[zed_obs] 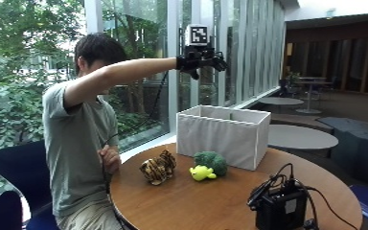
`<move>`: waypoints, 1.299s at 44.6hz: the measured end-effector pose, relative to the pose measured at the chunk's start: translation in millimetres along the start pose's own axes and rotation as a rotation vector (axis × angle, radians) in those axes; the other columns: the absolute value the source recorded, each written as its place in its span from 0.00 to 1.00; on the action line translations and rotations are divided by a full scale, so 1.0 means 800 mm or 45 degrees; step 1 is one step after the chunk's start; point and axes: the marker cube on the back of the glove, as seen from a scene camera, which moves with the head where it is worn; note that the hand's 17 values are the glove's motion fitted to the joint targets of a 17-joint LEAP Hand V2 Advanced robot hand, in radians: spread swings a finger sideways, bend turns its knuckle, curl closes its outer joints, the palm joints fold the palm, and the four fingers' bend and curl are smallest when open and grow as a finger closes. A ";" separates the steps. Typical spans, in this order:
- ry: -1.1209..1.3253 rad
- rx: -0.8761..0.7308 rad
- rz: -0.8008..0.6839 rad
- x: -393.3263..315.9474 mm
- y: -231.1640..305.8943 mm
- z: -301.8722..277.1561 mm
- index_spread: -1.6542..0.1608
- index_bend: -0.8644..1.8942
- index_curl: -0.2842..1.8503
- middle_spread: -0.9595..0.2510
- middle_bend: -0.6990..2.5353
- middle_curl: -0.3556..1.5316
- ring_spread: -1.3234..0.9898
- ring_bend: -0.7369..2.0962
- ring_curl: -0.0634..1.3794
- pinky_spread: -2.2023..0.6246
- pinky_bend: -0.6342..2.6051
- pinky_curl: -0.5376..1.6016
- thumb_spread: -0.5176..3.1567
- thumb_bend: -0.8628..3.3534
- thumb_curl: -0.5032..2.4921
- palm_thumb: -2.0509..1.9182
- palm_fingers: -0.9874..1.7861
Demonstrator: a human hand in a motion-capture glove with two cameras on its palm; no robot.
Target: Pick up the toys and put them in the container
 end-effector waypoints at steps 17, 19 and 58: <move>-0.283 -0.124 -0.068 0.050 0.184 0.162 0.84 0.34 0.17 0.74 0.31 0.47 0.47 0.57 0.31 0.74 0.53 0.41 0.43 0.19 0.27 0.50 0.33; -0.263 -0.192 -0.154 0.080 0.208 0.220 0.84 0.34 0.18 0.74 0.31 0.47 0.47 0.57 0.31 0.74 0.53 0.41 0.43 0.19 0.27 0.50 0.32; -0.504 -0.342 0.139 0.010 0.211 0.495 0.78 0.58 0.28 0.59 0.47 0.59 0.42 0.69 0.39 0.66 0.48 0.41 0.41 0.26 0.35 0.65 0.73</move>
